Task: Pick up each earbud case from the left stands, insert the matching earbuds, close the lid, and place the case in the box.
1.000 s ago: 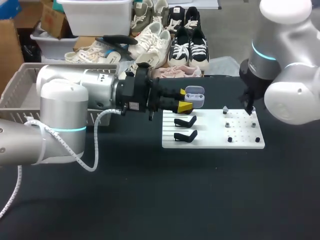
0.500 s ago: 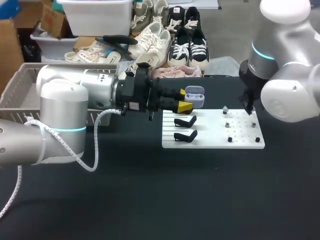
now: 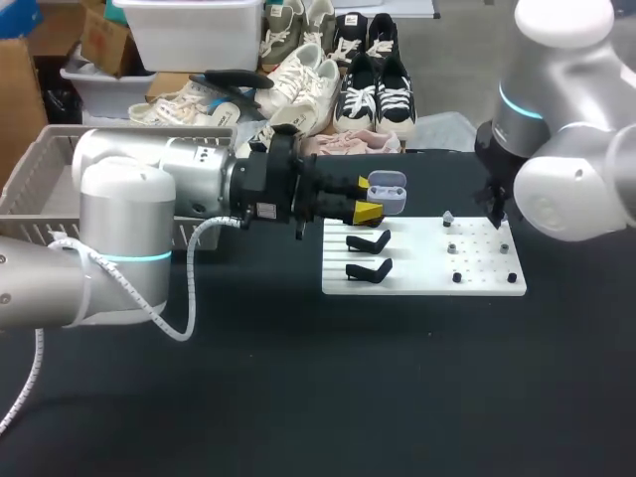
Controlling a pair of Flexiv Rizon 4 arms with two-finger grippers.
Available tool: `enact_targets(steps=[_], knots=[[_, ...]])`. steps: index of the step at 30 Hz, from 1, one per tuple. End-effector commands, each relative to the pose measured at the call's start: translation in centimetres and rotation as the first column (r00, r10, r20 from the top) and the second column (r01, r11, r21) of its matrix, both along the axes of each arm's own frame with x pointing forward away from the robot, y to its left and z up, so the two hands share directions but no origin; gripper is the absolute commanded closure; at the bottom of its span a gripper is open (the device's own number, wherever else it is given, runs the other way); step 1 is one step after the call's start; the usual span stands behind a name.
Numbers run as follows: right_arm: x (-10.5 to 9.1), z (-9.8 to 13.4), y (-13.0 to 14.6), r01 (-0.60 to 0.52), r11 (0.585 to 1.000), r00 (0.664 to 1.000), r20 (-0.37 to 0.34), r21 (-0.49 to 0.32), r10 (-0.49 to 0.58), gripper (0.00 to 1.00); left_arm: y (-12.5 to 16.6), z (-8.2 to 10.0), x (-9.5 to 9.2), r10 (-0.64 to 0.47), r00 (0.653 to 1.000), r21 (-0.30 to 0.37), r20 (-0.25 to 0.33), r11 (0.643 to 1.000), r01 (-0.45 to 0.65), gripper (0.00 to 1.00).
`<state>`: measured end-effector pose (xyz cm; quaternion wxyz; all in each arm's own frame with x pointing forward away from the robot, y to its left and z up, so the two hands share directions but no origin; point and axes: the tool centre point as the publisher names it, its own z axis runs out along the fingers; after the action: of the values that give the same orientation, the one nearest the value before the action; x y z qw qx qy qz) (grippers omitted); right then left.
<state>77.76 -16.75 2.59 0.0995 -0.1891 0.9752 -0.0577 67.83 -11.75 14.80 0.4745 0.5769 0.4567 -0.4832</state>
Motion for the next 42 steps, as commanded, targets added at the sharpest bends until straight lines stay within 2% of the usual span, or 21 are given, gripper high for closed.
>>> enact_targets(steps=[1,8,14,18,20,21,32,36,42], knots=[[0.4,-0.3,0.1,0.003,1.000,1.000,-0.006,-0.002,-0.003,0.60,0.0,0.0,-0.1,0.002,1.000,-0.002,0.001,1.000,-0.002,1.00],[0.5,-0.5,0.1,0.008,1.000,1.000,-0.006,-0.001,-0.008,0.63,0.0,0.0,-0.1,0.002,1.000,-0.002,0.001,1.000,-0.002,1.00],[0.6,-0.7,0.0,0.012,1.000,1.000,-0.007,-0.003,-0.012,0.75,0.0,0.0,-0.1,0.002,1.000,-0.002,0.001,1.000,-0.002,1.00],[0.6,-0.8,-0.1,0.015,1.000,1.000,-0.013,-0.003,-0.015,0.78,0.0,0.0,-0.1,0.002,1.000,-0.002,0.001,1.000,-0.002,1.00],[0.6,-0.9,-0.1,0.016,1.000,1.000,-0.015,-0.001,-0.016,0.91,0.0,0.0,-0.1,0.002,1.000,-0.002,0.001,1.000,-0.002,1.00],[0.6,-0.9,-0.1,0.016,1.000,1.000,-0.016,-0.001,-0.016,1.00,0.0,0.0,-0.1,0.002,1.000,-0.002,0.001,1.000,-0.002,1.00],[0.0,-0.3,-0.1,0.016,1.000,1.000,-0.010,0.001,-0.016,1.00,0.0,0.0,-0.1,0.002,1.000,-0.002,0.001,1.000,-0.002,1.00],[-0.5,0.7,-0.2,0.014,1.000,1.000,0.009,0.003,-0.014,1.00,0.0,0.0,-0.1,0.002,1.000,-0.002,0.001,1.000,-0.002,1.00],[-2.1,3.3,0.1,0.012,1.000,0.998,0.057,0.004,-0.012,1.00,0.0,0.0,-0.1,0.002,1.000,-0.002,0.001,1.000,-0.002,1.00]])
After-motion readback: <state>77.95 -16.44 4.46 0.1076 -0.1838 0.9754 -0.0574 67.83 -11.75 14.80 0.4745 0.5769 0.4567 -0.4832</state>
